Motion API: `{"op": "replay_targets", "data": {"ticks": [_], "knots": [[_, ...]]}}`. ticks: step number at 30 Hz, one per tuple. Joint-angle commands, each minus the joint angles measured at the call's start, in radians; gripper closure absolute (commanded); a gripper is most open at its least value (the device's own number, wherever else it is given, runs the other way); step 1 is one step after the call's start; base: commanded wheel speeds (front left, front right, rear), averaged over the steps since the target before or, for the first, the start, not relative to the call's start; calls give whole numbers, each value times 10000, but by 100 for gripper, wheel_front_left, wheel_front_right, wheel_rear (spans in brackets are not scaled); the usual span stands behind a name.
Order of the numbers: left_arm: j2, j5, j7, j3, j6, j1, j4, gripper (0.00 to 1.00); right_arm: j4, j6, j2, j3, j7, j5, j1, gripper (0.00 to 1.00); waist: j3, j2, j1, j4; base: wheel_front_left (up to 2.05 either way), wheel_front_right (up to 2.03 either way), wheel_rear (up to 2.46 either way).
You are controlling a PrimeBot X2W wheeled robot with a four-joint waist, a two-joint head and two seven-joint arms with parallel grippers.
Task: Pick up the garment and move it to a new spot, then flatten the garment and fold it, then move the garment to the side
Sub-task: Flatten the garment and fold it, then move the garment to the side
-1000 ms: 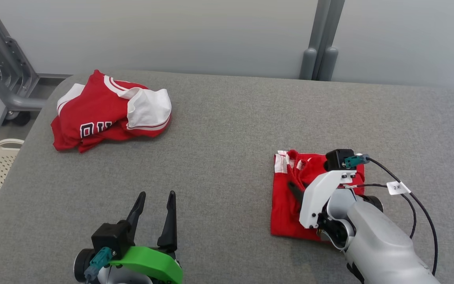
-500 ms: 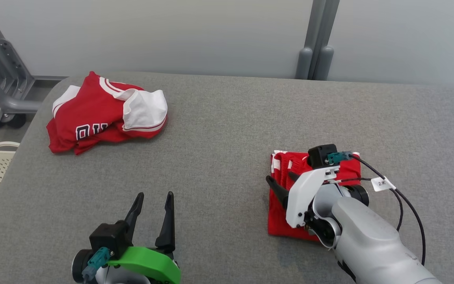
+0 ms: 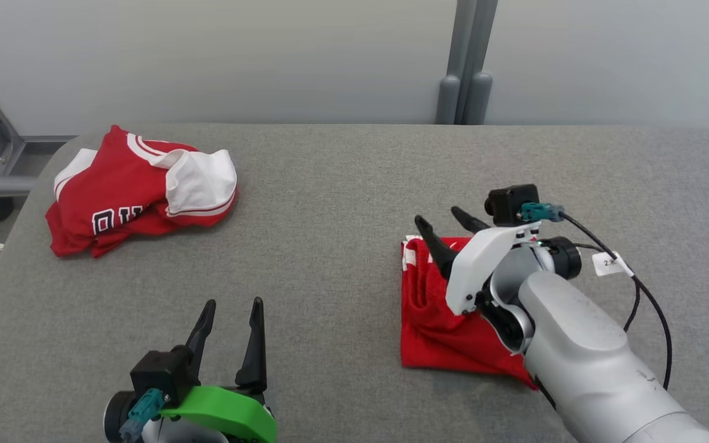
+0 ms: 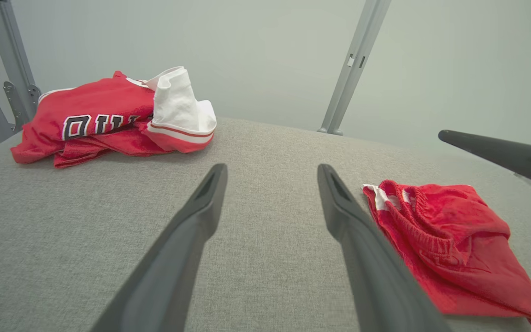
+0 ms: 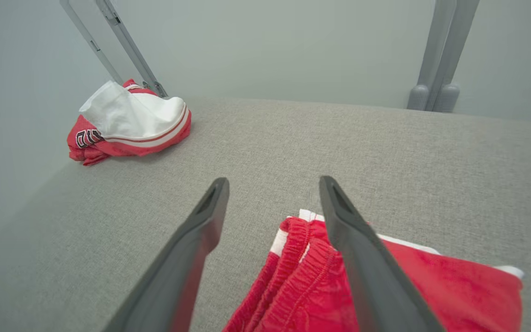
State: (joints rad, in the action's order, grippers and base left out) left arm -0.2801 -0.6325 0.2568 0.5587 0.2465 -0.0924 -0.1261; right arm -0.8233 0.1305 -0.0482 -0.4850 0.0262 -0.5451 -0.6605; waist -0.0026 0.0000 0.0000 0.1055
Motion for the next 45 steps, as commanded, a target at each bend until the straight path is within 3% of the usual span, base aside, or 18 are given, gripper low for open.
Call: {"op": "replay_targets", "data": {"ticks": [1,9,21,31,45], "knots": [[-70,22,27,-1,30,72,60,0,27,4,-43,103,78,132,-78,0,6,0,0,-144,0,0,0],[-98,115,5,25,189,121,346,0,472,4,-42,2059,98,1693,377,0,98,0,0,-719,0,0,0],[-186,199,-43,71,287,-41,590,0,2744,4,-32,4248,-1307,3411,2390,0,347,0,0,-1231,0,0,0],[-246,190,-79,90,259,-248,580,0,4253,4,-292,4406,-3031,2810,3611,0,656,0,0,-919,0,0,0],[-178,195,-62,115,196,-449,486,0,3436,4,-569,4679,-4429,1538,3081,0,1044,0,0,4,0,0,0]]}}
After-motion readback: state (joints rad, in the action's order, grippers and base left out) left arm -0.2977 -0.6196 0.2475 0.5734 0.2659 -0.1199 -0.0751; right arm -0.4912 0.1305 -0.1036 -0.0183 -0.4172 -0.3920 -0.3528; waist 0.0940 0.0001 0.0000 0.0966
